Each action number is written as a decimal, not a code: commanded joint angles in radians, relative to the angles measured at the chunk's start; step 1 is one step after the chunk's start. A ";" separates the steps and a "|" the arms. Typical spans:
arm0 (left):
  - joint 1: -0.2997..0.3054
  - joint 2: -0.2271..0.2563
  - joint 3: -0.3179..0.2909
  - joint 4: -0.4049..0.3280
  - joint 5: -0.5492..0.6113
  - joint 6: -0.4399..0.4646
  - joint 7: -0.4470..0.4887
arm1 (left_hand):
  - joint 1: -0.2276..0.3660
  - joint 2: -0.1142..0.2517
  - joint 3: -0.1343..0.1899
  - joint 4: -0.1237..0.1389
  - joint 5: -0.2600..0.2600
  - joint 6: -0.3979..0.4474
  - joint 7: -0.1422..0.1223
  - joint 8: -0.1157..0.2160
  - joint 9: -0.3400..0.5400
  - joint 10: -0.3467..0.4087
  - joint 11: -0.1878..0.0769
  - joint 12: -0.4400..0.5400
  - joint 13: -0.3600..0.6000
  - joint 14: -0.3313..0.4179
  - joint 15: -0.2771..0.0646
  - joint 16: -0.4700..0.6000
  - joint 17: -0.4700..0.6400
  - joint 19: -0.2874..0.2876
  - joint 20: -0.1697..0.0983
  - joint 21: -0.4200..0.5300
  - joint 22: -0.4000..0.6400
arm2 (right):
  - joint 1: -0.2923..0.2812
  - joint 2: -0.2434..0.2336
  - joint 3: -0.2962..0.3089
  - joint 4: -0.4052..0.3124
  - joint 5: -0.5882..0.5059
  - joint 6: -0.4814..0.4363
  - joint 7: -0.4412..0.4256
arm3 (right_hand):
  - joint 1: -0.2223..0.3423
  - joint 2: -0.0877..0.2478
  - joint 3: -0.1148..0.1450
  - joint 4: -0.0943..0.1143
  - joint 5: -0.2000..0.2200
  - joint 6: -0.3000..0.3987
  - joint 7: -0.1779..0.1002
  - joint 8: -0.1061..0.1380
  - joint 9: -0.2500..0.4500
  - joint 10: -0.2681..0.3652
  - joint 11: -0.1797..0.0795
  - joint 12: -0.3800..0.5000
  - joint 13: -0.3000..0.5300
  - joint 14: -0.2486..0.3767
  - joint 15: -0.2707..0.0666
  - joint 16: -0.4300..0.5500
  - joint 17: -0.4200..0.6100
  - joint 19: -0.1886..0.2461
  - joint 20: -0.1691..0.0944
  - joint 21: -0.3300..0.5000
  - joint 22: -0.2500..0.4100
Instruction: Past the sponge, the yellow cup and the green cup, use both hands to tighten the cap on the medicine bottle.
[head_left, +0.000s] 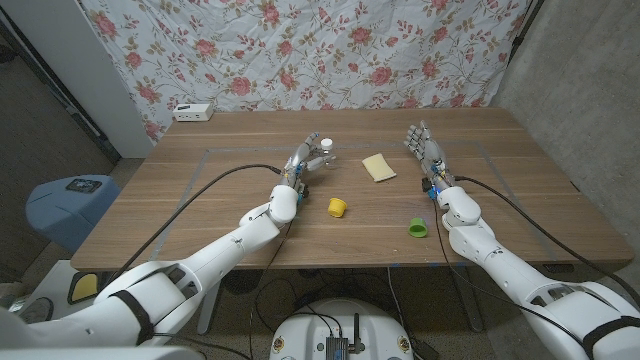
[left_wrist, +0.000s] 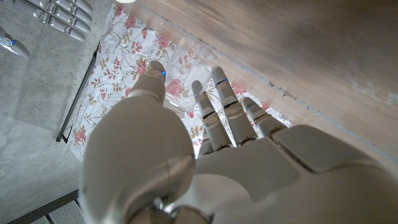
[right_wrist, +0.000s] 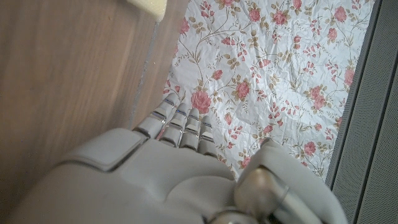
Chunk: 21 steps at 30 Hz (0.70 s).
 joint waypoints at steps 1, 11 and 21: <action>0.014 0.016 -0.010 -0.046 -0.015 -0.007 -0.040 | -0.006 -0.001 0.003 0.005 -0.001 -0.004 0.005 -0.005 0.001 -0.008 0.003 -0.008 0.002 0.011 -0.104 -0.003 0.001 0.014 -0.141 -0.001 0.001 | -0.010 -0.030 -0.015 -0.073 -0.051 -0.052 -0.034 | -0.002 0.000 0.005 -0.001 0.009 0.006 -0.006 0.002 0.001 0.002 0.004 0.001 0.002 -0.005 0.001 -0.002 0.004 -0.002 -0.064 0.001 0.005; 0.026 0.019 -0.018 -0.059 -0.019 -0.031 -0.047 | -0.007 0.013 0.013 0.008 0.002 0.003 0.039 -0.003 0.002 0.005 0.008 -0.003 0.004 0.022 -0.098 -0.002 0.001 0.038 -0.151 0.004 0.001 | -0.035 -0.072 -0.025 -0.184 -0.089 -0.114 -0.073 | -0.004 0.000 0.006 0.000 0.009 0.006 -0.005 0.002 0.001 0.001 0.002 0.001 0.002 -0.009 0.004 -0.003 0.004 -0.003 -0.062 0.001 0.006; 0.029 0.019 -0.020 -0.060 -0.005 -0.060 -0.040 | -0.006 0.018 0.020 0.007 0.002 0.020 0.053 0.001 0.003 0.015 0.012 -0.001 0.004 0.026 -0.097 -0.004 0.000 0.063 -0.150 0.008 0.001 | -0.053 -0.131 -0.045 -0.313 -0.148 -0.239 -0.125 | -0.005 0.001 0.007 0.000 0.009 0.005 -0.004 0.002 0.001 -0.002 0.005 0.000 0.002 -0.014 0.006 -0.004 0.005 -0.003 -0.063 0.001 0.006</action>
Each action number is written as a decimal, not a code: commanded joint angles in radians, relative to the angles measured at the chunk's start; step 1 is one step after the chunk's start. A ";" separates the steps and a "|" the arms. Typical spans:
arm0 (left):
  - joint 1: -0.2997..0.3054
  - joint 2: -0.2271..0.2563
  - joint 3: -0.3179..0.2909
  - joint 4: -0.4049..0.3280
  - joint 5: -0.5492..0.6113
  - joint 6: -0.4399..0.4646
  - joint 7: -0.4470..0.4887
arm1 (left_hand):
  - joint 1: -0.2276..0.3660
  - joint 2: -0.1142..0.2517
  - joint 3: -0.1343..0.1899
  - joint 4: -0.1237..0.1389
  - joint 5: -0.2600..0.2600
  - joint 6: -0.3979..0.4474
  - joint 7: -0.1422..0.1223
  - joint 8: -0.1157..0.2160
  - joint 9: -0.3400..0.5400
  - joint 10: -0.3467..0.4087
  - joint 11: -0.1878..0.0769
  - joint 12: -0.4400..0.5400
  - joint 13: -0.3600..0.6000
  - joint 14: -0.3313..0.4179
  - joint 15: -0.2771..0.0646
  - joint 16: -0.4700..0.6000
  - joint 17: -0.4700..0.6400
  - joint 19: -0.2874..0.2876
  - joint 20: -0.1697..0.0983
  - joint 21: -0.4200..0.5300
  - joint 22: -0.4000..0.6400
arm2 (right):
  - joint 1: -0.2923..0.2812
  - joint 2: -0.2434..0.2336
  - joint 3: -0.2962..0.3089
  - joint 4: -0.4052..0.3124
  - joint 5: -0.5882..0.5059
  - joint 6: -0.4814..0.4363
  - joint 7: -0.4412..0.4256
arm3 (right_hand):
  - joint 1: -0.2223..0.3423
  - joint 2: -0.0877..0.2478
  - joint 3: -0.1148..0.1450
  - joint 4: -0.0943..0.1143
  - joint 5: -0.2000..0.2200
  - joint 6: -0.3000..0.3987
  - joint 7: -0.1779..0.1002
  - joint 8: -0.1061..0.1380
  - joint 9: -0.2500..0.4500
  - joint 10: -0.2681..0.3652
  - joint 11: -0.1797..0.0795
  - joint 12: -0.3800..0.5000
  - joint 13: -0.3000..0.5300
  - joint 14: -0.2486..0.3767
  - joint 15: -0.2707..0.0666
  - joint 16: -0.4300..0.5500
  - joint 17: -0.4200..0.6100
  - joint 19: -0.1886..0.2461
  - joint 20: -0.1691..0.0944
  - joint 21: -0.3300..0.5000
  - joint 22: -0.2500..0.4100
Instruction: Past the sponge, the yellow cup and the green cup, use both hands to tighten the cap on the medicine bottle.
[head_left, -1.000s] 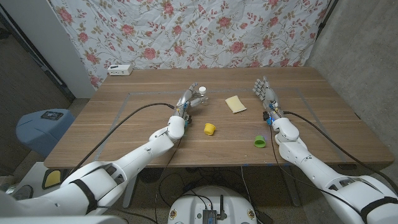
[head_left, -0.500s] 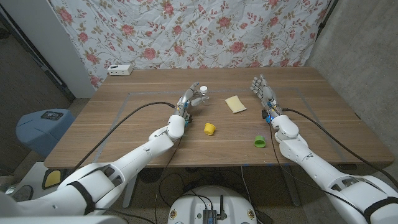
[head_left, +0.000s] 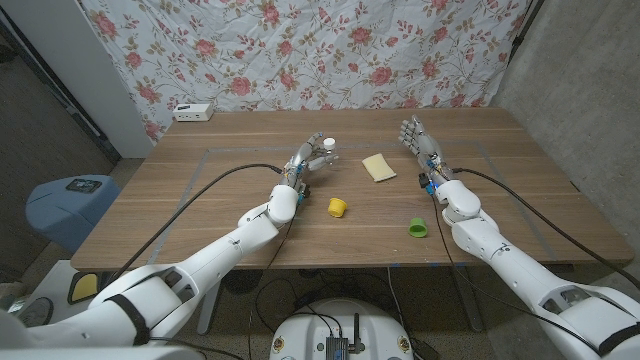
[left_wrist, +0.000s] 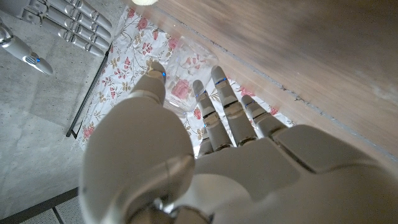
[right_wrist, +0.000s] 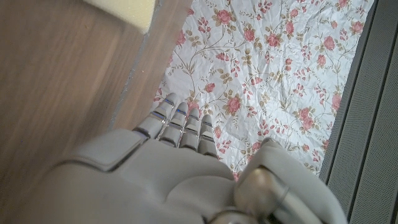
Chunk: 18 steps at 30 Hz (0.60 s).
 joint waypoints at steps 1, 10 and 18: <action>0.003 0.000 -0.004 -0.002 0.010 -0.038 -0.002 | 0.004 0.009 0.010 0.002 0.002 0.010 0.009 0.006 0.003 0.012 -0.003 0.006 0.005 0.012 -0.094 0.000 0.000 0.023 -0.150 0.010 0.004 | -0.020 -0.059 -0.020 -0.139 -0.066 -0.130 -0.059 | -0.005 0.001 0.007 0.000 0.009 0.005 -0.005 0.002 0.001 -0.002 0.005 0.000 0.002 -0.009 0.001 -0.004 0.005 -0.003 -0.064 0.001 0.006; -0.004 -0.006 -0.004 -0.001 0.013 -0.043 -0.014 | 0.007 0.009 0.021 -0.003 0.002 0.025 0.015 0.004 0.003 0.013 0.002 0.003 0.006 0.020 -0.088 -0.001 0.000 0.114 -0.051 0.025 0.003 | -0.011 -0.091 -0.039 -0.204 -0.110 -0.210 -0.077 | -0.004 0.002 0.008 -0.001 0.009 0.006 -0.005 0.002 0.001 -0.002 0.006 0.000 0.002 -0.011 0.001 -0.005 0.004 -0.003 -0.064 0.001 0.006; -0.003 -0.006 -0.005 -0.024 0.013 -0.019 -0.026 | 0.009 0.008 0.029 -0.005 0.002 0.040 0.018 0.006 0.003 0.018 0.009 0.003 0.007 0.027 -0.084 0.000 0.000 0.163 0.014 0.026 0.002 | -0.003 -0.119 -0.051 -0.258 -0.140 -0.269 -0.081 | -0.003 0.001 0.009 -0.001 0.009 0.005 -0.004 0.002 0.001 -0.002 0.007 0.001 0.002 -0.011 0.002 -0.004 0.004 -0.003 -0.064 0.002 0.006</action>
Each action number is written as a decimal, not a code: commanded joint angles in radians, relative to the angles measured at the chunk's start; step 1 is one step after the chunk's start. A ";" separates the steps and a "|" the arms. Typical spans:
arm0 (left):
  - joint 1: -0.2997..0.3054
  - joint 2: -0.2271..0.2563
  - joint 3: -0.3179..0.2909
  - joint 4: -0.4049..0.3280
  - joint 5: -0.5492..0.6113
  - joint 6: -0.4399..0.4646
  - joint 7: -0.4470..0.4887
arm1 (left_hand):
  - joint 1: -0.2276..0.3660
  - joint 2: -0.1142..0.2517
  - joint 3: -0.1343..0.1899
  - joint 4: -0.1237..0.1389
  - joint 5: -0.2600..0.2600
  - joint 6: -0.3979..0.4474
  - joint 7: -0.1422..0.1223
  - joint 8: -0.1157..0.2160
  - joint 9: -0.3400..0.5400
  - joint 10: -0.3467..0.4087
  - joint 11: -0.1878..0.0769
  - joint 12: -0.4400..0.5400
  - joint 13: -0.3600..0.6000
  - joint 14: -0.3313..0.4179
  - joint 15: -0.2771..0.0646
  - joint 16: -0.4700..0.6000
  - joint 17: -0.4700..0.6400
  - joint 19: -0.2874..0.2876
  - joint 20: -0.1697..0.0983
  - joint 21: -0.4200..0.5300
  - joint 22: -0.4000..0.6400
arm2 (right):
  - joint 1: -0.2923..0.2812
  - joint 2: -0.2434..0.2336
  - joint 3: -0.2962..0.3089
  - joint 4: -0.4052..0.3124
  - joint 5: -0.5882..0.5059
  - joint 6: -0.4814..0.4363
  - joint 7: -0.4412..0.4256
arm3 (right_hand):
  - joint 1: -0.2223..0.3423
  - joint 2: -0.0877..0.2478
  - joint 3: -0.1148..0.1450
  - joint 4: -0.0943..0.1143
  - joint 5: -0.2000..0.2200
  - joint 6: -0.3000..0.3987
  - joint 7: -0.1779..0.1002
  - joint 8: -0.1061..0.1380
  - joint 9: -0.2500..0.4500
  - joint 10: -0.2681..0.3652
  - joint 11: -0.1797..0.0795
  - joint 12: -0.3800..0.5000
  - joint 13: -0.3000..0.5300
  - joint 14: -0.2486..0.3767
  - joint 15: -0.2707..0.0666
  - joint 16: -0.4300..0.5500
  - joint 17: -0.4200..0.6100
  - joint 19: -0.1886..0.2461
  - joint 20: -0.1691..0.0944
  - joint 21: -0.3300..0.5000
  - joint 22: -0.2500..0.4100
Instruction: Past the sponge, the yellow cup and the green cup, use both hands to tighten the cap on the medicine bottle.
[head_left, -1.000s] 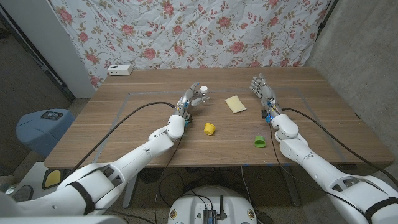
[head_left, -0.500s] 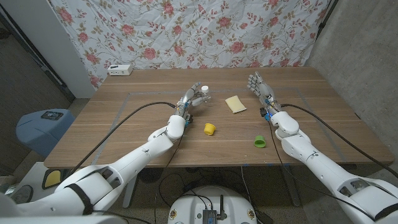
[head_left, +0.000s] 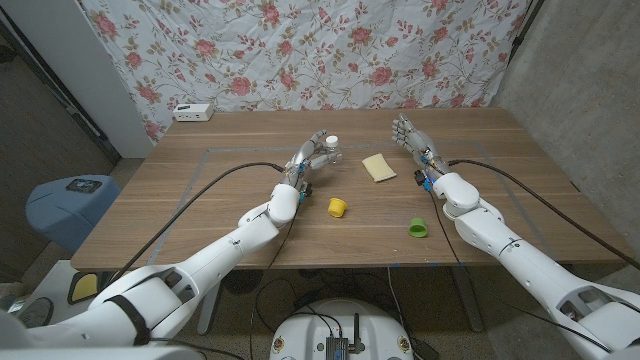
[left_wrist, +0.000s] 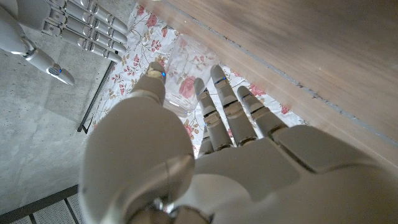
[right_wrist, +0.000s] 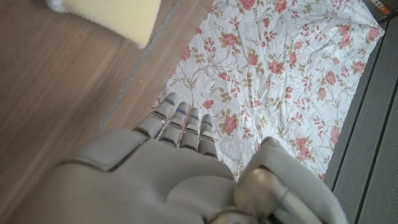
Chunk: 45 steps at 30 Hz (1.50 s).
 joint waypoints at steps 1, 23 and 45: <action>-0.003 -0.002 -0.001 -0.024 0.002 0.019 -0.017 | 0.005 0.005 0.009 -0.001 0.002 0.021 -0.001 0.006 0.003 0.008 0.002 0.003 0.002 0.014 -0.079 0.000 0.000 0.030 0.024 0.008 0.002 | 0.010 -0.043 -0.019 -0.087 -0.050 -0.094 -0.013 | -0.003 0.001 0.005 0.003 0.009 0.006 -0.004 0.002 0.001 -0.001 0.006 0.001 0.002 -0.002 0.001 -0.004 0.004 -0.002 -0.064 0.002 0.006; -0.027 0.003 0.017 -0.051 0.018 0.064 -0.067 | 0.006 -0.001 0.017 -0.002 0.000 0.028 -0.005 0.002 0.002 0.024 -0.002 0.006 0.003 0.027 -0.076 0.001 0.001 0.037 0.025 -0.008 0.002 | 0.021 -0.119 -0.049 -0.259 -0.157 -0.255 -0.029 | 0.039 -0.026 0.015 -0.037 0.007 0.021 -0.010 0.007 0.002 -0.009 0.000 -0.001 0.002 -0.014 -0.004 -0.009 -0.001 0.010 -0.055 0.003 0.005; -0.044 0.028 0.041 -0.097 0.065 0.119 -0.094 | 0.008 0.001 0.028 -0.003 0.000 0.038 -0.003 0.003 0.002 0.036 -0.004 0.006 0.002 0.043 -0.084 0.001 0.001 0.028 -0.015 -0.019 0.002 | 0.041 -0.175 -0.074 -0.398 -0.247 -0.430 -0.032 | 0.141 -0.068 0.030 -0.124 0.002 0.012 -0.025 0.005 0.002 -0.022 -0.011 0.002 0.004 -0.040 -0.018 -0.011 -0.004 0.017 -0.050 0.002 0.005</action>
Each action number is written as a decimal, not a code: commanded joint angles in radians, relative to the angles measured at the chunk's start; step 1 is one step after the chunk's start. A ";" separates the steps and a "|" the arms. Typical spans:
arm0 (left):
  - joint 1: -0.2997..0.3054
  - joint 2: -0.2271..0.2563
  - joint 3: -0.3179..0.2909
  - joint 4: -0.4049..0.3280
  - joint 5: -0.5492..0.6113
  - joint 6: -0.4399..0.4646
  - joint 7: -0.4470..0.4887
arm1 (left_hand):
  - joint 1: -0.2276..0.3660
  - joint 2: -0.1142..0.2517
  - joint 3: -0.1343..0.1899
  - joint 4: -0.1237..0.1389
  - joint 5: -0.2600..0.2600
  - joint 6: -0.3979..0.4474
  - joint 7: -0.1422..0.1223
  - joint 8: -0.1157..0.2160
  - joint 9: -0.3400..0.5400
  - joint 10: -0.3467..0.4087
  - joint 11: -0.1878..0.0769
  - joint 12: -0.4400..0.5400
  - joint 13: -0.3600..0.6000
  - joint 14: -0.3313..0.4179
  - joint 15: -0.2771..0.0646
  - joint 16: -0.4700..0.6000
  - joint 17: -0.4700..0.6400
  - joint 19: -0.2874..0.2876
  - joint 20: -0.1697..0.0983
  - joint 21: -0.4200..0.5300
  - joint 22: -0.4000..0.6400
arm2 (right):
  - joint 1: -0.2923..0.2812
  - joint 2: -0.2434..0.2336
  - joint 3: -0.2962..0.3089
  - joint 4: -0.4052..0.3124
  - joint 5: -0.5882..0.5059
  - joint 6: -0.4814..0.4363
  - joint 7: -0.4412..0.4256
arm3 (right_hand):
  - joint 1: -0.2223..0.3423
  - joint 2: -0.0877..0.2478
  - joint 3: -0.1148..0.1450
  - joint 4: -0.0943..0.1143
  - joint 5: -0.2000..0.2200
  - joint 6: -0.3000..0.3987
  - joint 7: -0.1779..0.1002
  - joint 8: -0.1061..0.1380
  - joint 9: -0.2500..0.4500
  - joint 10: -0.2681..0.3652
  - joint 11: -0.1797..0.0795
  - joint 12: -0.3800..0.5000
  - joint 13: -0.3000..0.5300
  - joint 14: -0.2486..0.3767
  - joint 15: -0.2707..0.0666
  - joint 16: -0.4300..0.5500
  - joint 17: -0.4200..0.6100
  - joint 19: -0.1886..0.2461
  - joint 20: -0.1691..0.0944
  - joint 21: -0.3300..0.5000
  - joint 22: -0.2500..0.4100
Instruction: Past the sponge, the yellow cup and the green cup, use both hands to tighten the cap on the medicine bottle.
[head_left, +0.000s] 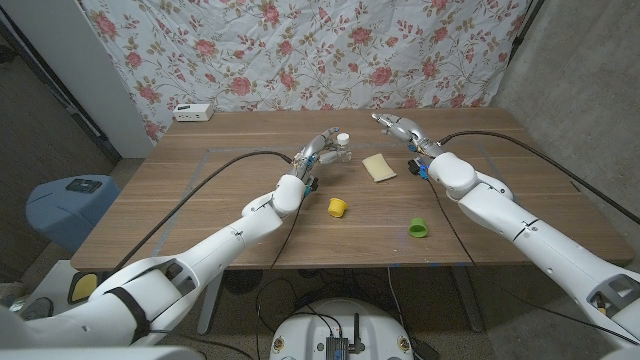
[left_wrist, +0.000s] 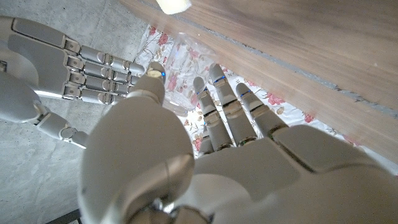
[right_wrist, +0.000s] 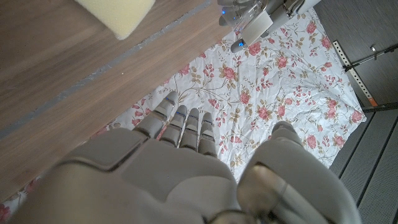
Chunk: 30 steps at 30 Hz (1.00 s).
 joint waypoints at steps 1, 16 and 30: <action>-0.005 0.014 0.013 -0.032 0.032 0.036 -0.005 | 0.008 0.000 0.008 0.001 0.004 0.014 0.003 0.003 0.003 0.016 -0.004 0.006 0.002 0.014 -0.078 0.000 0.000 -0.001 -0.021 -0.004 0.002 | 0.011 -0.030 -0.011 -0.080 -0.046 -0.102 -0.001 | 0.025 -0.004 0.005 -0.018 0.001 0.004 -0.006 0.006 0.002 0.007 0.001 0.003 0.004 -0.009 0.000 -0.004 0.004 0.006 -0.050 0.002 0.006; -0.005 0.013 0.027 -0.034 0.057 0.036 0.004 | 0.007 0.001 0.013 0.002 0.003 0.016 -0.002 0.001 0.003 0.021 -0.004 0.005 0.002 0.020 -0.080 0.000 0.000 -0.005 -0.029 -0.007 0.002 | 0.081 -0.096 -0.065 -0.231 -0.121 -0.347 0.081 | 0.115 -0.027 0.020 -0.089 -0.016 0.032 -0.006 0.015 0.006 0.013 0.003 0.004 0.007 -0.014 0.015 -0.001 0.004 0.008 -0.031 0.002 0.006; -0.007 0.017 0.027 -0.028 0.058 0.018 -0.001 | 0.004 -0.001 0.017 0.003 0.003 0.018 -0.005 0.000 0.003 0.023 -0.007 0.004 0.002 0.020 -0.080 -0.002 0.000 -0.014 -0.037 -0.009 0.002 | 0.140 -0.110 -0.109 -0.267 -0.169 -0.407 0.147 | 0.190 -0.016 0.050 -0.138 -0.050 0.054 0.004 0.020 0.009 0.001 0.012 0.003 0.009 -0.030 0.036 -0.004 0.004 0.005 0.000 0.001 0.007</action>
